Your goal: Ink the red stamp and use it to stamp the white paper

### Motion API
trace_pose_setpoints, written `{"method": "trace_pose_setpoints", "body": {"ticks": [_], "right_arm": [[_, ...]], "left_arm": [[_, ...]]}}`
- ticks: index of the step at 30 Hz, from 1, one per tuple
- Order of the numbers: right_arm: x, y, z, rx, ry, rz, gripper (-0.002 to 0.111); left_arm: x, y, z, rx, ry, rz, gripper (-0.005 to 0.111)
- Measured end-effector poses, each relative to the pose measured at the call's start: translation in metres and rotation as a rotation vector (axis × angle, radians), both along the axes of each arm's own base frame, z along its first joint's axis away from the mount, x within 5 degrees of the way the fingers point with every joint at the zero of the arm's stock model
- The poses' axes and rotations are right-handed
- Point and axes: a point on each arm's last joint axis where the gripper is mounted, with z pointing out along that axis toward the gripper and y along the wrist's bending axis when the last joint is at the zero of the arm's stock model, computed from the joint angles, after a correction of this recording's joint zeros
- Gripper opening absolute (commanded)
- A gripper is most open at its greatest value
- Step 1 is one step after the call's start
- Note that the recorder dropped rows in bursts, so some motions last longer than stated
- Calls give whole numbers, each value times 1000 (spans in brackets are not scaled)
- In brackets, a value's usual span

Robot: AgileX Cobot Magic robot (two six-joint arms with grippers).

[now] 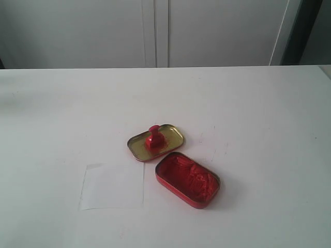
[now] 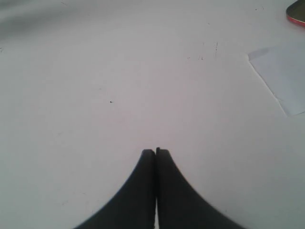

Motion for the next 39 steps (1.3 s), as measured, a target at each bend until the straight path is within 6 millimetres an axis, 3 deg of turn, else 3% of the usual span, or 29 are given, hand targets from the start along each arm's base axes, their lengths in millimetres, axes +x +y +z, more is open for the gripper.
{"method": "trace_pose_setpoints", "body": {"ticks": [22, 32, 39], "right_arm": [[-1, 0, 5, 4, -38, 2, 0], [-9, -1, 39, 6, -56, -3, 0], [-8, -1, 58, 0, 69, -11, 0]], "left_arm": [[0, 0, 0, 0, 0, 0, 0], [0, 0, 0, 0, 0, 0, 0], [0, 0, 0, 0, 0, 0, 0]]}}
